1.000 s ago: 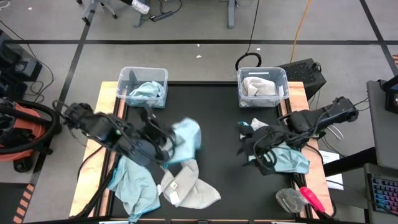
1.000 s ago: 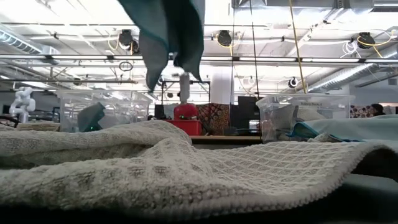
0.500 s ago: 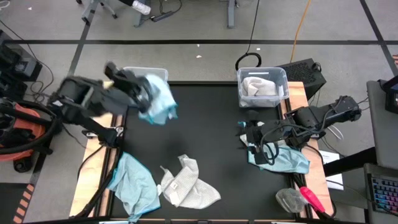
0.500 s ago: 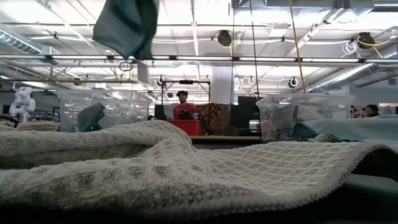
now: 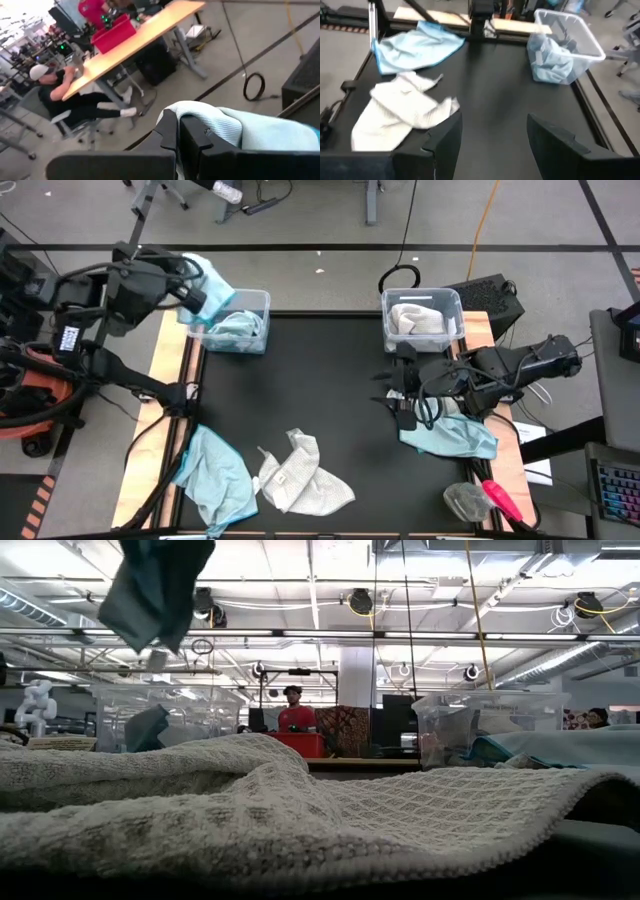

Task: Sort microfiber towel by color & place in baskets
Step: Put the blue towel into the left transparent bin

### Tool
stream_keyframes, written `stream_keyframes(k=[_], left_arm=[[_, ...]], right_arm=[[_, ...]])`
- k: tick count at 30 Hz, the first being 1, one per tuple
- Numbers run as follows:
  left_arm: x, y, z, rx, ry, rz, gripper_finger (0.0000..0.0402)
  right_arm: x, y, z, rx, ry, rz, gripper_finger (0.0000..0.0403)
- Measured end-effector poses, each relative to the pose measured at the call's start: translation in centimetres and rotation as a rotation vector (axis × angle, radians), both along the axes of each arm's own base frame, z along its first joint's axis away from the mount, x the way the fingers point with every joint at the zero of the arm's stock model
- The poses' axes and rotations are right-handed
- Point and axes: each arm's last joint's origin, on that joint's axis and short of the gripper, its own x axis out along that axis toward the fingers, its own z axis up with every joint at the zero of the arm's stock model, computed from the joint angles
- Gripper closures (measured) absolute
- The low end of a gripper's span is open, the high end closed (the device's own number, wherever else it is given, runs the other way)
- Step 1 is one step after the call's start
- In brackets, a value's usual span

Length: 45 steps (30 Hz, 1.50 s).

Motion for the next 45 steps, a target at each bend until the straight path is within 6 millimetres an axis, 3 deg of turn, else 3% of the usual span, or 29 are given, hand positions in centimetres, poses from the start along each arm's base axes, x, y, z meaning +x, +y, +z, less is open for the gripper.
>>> stream_keyframes(k=[6, 16, 28, 36, 45], left_arm=[[1.1, 1.9, -1.3, -0.102, 0.074, 0.006, 0.0400], [3.8, 5.8, -5.3, -0.252, 0.174, 0.020, 0.0395], [3.4, 10.3, -9.1, -0.350, 0.268, 0.107, 0.0392], [3.5, 13.1, -14.1, -0.506, 0.266, 0.085, 0.0392], [2.9, 14.7, -20.5, -0.696, 0.280, 0.071, 0.0391]], right_arm=[[0.5, -0.8, 0.5, -0.011, -0.051, -0.018, 0.0189], [0.6, -1.0, 0.6, 0.009, -0.065, -0.029, 0.0189], [0.4, 0.1, 0.5, 0.059, -0.066, -0.008, 0.0189], [0.3, 0.2, 0.5, 0.069, -0.065, -0.012, 0.0189], [0.1, 0.1, 0.1, 0.090, -0.022, -0.033, 0.0189]])
